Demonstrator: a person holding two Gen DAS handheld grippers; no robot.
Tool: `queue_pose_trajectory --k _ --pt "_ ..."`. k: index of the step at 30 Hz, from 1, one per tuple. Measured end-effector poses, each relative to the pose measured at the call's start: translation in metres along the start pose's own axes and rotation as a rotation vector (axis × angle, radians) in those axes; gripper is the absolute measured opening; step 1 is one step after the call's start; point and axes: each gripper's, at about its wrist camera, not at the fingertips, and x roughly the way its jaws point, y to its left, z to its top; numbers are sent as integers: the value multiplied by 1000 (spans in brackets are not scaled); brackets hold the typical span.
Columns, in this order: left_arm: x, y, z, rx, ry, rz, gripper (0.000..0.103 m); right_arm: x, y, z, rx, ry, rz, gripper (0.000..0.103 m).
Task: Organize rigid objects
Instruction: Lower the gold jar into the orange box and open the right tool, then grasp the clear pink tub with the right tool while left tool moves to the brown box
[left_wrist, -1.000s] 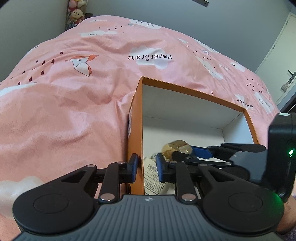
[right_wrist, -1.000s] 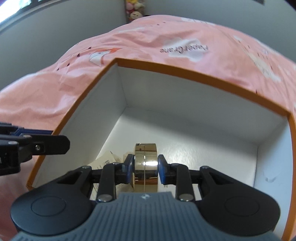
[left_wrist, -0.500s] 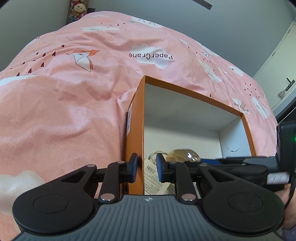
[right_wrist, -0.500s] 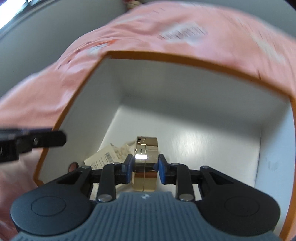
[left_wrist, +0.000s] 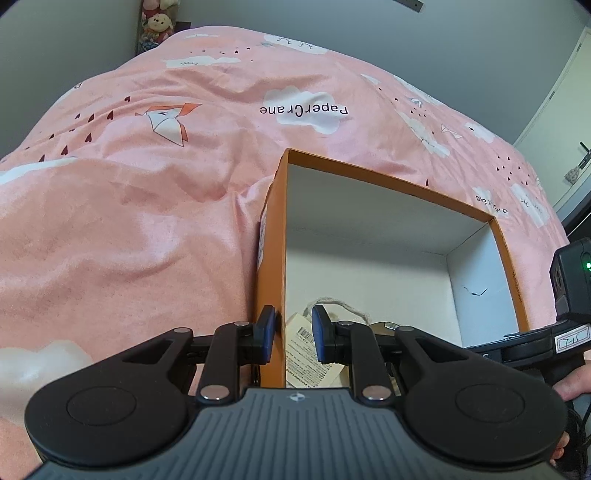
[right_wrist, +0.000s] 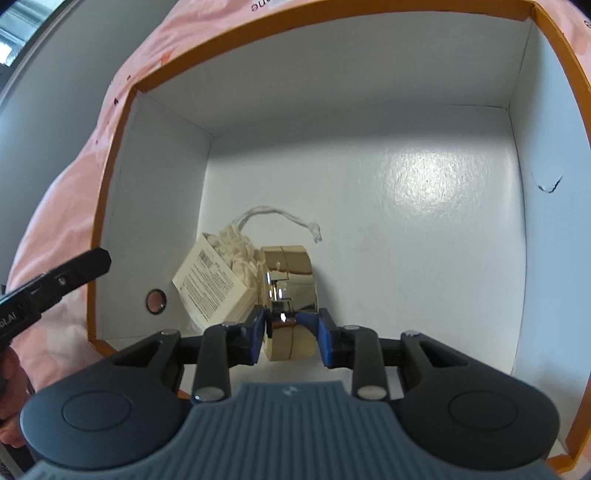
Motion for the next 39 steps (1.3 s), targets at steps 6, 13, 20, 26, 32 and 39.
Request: queue_pose_trajectory --k 6,13,20,26,32,39 --pt "-4 3 -2 -1 -6 -11 23 14 -3 -5 25 34 -85 50" --pt "-10 5 -8 3 -14 -2 24 13 2 -13 -28 -9 -174 65" --pt "-21 5 -18 17 -21 14 24 11 5 -15 -49 -25 -155 53" --pt "-28 3 -24 40 -21 26 24 11 14 -19 -78 -9 -127 45" --pt "-46 -5 -37 104 -22 5 24 -28 24 -38 -108 -165 -125 46" --pt "-53 -13 -63 176 42 -31 37 -105 33 -84 -118 -409 -73 55"
